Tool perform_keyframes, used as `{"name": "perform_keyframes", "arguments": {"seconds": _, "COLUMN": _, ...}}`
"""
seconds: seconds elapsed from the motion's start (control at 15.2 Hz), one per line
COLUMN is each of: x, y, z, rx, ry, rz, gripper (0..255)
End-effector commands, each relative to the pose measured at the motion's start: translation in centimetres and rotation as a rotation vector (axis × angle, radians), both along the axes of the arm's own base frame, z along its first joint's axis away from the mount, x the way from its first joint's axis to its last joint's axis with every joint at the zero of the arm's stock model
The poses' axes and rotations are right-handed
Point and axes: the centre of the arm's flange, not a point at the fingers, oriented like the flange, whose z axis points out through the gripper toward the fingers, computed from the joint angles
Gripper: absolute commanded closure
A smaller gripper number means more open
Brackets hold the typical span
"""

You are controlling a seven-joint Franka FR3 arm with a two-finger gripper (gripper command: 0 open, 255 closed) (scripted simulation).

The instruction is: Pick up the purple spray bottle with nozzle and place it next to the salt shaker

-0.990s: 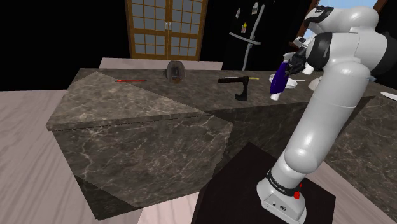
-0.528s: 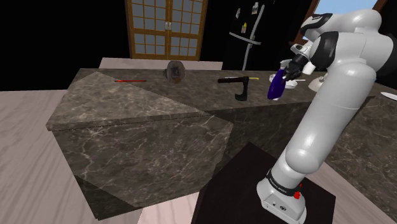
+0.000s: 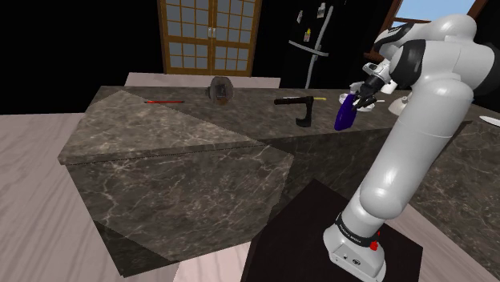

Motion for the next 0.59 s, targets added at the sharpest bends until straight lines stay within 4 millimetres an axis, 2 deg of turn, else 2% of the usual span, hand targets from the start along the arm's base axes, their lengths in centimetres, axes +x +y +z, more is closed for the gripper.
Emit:
{"name": "perform_keyframes", "arguments": {"seconds": 0.0, "x": -0.01, "y": -0.01, "z": -0.05, "rx": 0.000, "ry": 0.000, "rz": 0.000, "gripper": 255}}
{"name": "perform_keyframes", "arguments": {"seconds": 0.26, "x": -0.01, "y": -0.01, "z": -0.05, "rx": 0.000, "ry": 0.000, "rz": 0.000, "gripper": 255}}
{"name": "perform_keyframes", "arguments": {"seconds": 0.33, "x": -0.01, "y": -0.01, "z": -0.05, "rx": 0.000, "ry": 0.000, "rz": 0.000, "gripper": 0}}
{"name": "perform_keyframes", "arguments": {"seconds": 0.53, "x": -0.01, "y": -0.01, "z": -0.05, "rx": 0.000, "ry": 0.000, "rz": 0.000, "gripper": 0}}
